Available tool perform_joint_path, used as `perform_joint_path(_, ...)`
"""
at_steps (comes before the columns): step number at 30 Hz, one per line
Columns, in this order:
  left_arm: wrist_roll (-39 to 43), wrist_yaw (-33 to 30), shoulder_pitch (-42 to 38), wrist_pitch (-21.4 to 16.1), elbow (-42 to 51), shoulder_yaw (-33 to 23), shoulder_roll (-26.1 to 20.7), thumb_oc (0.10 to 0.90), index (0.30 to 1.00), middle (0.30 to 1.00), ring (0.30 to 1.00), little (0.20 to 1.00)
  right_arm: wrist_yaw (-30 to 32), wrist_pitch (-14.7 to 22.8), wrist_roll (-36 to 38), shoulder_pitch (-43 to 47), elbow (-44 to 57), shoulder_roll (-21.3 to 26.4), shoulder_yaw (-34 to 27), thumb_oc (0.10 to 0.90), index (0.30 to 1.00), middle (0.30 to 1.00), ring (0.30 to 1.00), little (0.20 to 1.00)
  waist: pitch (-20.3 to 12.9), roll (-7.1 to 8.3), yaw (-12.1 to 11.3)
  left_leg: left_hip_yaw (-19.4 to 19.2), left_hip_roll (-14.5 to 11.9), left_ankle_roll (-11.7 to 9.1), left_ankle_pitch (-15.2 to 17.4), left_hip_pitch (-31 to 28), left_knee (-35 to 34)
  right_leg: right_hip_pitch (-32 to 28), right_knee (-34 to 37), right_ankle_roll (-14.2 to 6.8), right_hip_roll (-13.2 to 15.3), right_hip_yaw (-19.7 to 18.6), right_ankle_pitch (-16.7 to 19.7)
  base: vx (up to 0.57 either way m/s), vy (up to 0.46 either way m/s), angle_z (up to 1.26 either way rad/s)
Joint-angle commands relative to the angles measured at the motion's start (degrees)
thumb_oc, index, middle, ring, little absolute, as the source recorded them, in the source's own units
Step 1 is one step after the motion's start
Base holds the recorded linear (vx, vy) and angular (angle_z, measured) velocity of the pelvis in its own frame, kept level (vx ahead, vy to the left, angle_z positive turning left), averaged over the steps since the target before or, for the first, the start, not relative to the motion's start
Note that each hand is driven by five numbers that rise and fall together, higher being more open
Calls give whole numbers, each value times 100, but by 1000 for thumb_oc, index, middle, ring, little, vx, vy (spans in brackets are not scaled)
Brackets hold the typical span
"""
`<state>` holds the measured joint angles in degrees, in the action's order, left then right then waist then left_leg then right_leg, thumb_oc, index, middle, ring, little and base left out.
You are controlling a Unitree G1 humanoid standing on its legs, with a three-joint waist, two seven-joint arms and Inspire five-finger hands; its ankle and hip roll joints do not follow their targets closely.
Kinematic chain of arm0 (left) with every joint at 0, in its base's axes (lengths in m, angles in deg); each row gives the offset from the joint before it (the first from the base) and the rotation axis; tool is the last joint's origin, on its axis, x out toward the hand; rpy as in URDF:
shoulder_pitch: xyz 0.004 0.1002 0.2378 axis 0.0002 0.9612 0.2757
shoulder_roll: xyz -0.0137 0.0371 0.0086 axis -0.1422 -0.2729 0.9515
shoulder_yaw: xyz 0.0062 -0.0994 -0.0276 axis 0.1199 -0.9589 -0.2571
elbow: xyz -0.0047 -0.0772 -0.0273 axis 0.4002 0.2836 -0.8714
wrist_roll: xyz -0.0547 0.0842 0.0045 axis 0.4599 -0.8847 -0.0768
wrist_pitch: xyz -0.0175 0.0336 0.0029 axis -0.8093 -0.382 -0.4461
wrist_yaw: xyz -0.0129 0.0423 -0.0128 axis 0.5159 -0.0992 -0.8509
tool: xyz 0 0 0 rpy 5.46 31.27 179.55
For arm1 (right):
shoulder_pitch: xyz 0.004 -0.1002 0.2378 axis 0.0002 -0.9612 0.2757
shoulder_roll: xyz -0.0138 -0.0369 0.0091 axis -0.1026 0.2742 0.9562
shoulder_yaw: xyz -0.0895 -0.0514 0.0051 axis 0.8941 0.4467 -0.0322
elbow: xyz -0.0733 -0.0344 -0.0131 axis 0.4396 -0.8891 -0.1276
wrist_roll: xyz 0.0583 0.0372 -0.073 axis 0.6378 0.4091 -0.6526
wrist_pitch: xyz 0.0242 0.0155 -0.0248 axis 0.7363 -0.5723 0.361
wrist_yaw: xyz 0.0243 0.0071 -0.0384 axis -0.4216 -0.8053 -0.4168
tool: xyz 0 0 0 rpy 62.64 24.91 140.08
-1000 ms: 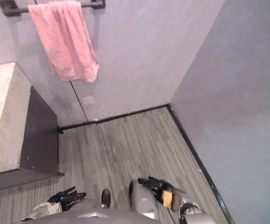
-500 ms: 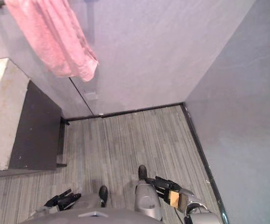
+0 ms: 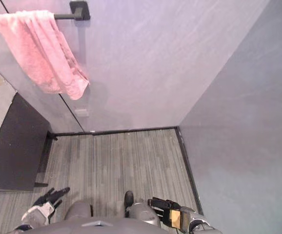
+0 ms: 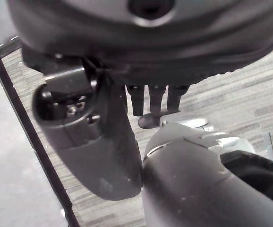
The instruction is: Organize the bathroom.
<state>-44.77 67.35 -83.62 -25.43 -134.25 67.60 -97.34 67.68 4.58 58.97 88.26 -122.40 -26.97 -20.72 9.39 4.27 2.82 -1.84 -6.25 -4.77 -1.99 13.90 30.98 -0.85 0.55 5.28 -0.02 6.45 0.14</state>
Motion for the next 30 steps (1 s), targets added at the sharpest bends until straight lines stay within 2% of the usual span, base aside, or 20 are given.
perform_joint_path(1, -27, -53, 28, -299, 332, 14, -366, 800, 900, 900, 900, 900, 42, -382, 5, -697, -295, 326, 384, 800, 900, 900, 900, 900, 218, -345, 88, -38, 184, 391, -694, -351, -1350, 96, -210, -462, 97, -634, 109, 208, 102, 0)
perform_joint_path(2, -66, -119, 38, -257, 384, 16, -378, 800, 900, 900, 900, 900, 65, -393, 65, -676, -296, 350, 404, 800, 900, 900, 900, 900, 235, -421, 19, 109, 330, 373, -757, -325, -1971, -2, -212, -495, -4, -726, 47, 239, 90, -26)
perform_joint_path(3, -120, -188, 46, -225, 348, 7, -385, 800, 900, 900, 900, 900, 98, -386, 108, -696, -313, 368, 386, 800, 900, 900, 900, 900, 239, -433, -55, 247, 457, 375, -738, -227, -2297, -132, -205, -530, -32, -775, -30, 314, 115, -39)
perform_joint_path(4, -190, -242, 51, -181, 321, -30, -412, 800, 900, 900, 900, 900, 122, -384, 140, -726, -299, 342, 382, 800, 900, 900, 900, 900, 214, -400, -60, 155, 489, 427, -522, -334, -2407, -179, -205, -561, 25, -737, -58, 306, 110, -53)
perform_joint_path(6, -272, -355, 22, -176, 150, -54, -414, 800, 900, 900, 900, 900, 185, -370, 191, -811, -286, 282, 387, 800, 900, 900, 900, 900, 152, -368, -14, 192, 536, 452, -260, -529, -2440, -163, -241, -600, 133, -673, -53, 229, 108, -43)
perform_joint_path(8, -359, -466, 37, -238, -21, -90, -392, 800, 900, 900, 900, 900, 114, -309, 62, -916, -288, 216, 379, 800, 900, 900, 900, 900, 134, -382, 20, 207, 544, 452, -156, -710, -2459, -159, -323, -639, 192, -627, -90, 226, 111, -18)
perform_joint_path(14, -240, -740, -5, -284, -471, -233, -465, 800, 900, 900, 900, 900, 59, -123, -167, -1094, -295, 127, 401, 800, 900, 900, 900, 900, 80, -390, 80, 241, 613, 526, 64, -945, -2440, -111, -460, -730, 321, -635, -143, 171, 85, -16)
perform_joint_path(18, -313, -886, 80, -343, -574, -366, -428, 800, 900, 900, 900, 900, 86, -115, -276, -1096, -290, 94, 348, 800, 900, 900, 900, 900, 29, -387, 20, 209, 718, 608, 184, -1129, -2549, -111, -456, -840, 471, -563, -115, 152, 76, -32)
perform_joint_path(20, -309, -905, 141, -305, -513, -440, -432, 800, 900, 900, 900, 900, 134, -116, -362, -1060, -306, 73, 328, 800, 900, 900, 900, 900, 30, -410, -36, 184, 782, 696, 248, -1193, -2582, -24, -725, -910, 541, -491, -191, 86, 36, -13)
perform_joint_path(21, -304, -876, 175, -286, -509, -469, -457, 800, 900, 900, 900, 900, 148, -117, -422, -1025, -321, 62, 339, 800, 900, 900, 900, 900, 52, -430, -43, 144, 782, 749, 271, -1222, -2588, 127, -1116, -954, 555, -450, -172, 74, 26, -21)
perform_joint_path(23, -311, -797, 243, -287, -535, -527, -506, 800, 900, 900, 900, 900, 140, -77, -541, -963, -374, 55, 313, 800, 900, 900, 900, 900, 124, -457, -31, 107, 797, 844, 357, -1298, -2524, 572, -1901, -1058, 586, -481, 18, 78, -14, -36)
perform_joint_path(24, -294, -782, 251, -287, -540, -527, -522, 800, 900, 900, 900, 900, 131, -61, -568, -950, -393, 61, 300, 800, 900, 900, 900, 900, 147, -463, -24, 99, 792, 842, 363, -1330, -2527, 642, -1872, -1062, 645, -487, 88, 114, -80, -37)
perform_joint_path(25, -299, -736, 245, -284, -555, -522, -552, 800, 900, 900, 900, 900, 112, -28, -584, -931, -424, 71, 305, 800, 900, 900, 900, 900, 178, -477, -14, 95, 775, 820, 370, -1368, -2533, 689, -1680, -1061, 714, -499, 109, 129, -122, -24)
perform_joint_path(26, -340, -702, 221, -277, -560, -523, -570, 800, 900, 900, 900, 900, 118, -1, -563, -931, -437, 68, 318, 800, 900, 900, 900, 900, 185, -446, -2, 96, 806, 799, 410, -1385, -2545, 754, -1205, -1106, 853, -557, 299, 174, -198, -11)
perform_joint_path(27, -388, -633, 186, -286, -556, -520, -587, 800, 900, 900, 900, 900, 129, 32, -555, -925, -431, 57, 353, 800, 900, 900, 900, 900, 226, -396, 34, 144, 860, 783, 546, -1416, -2527, 866, -567, -1238, 1061, -742, 786, 151, -246, 0)
perform_joint_path(28, -358, -568, 154, -282, -529, -498, -625, 800, 900, 900, 900, 900, 112, 47, -577, -886, -415, 62, 376, 800, 900, 900, 900, 900, 269, -373, 63, 194, 859, 756, 651, -1411, -2487, 1008, -171, -1307, 1148, -905, 1062, 141, -352, 3)
perform_joint_path(29, -305, -500, 152, -183, -350, -468, -730, 800, 900, 900, 900, 900, 59, 87, -620, -814, -404, 68, 383, 800, 900, 900, 900, 900, 396, -390, 120, 298, 731, 719, 810, -1397, -2368, 1305, -356, -1267, 1084, -1278, 1243, 82, -286, 12)
perform_joint_path(30, -302, -488, 158, -167, -322, -468, -745, 800, 900, 900, 900, 900, 47, 88, -633, -803, -401, 70, 383, 800, 900, 900, 900, 900, 416, -394, 127, 304, 703, 716, 821, -1398, -2353, 1348, -440, -1259, 1056, -1329, 1243, 135, -321, 25)
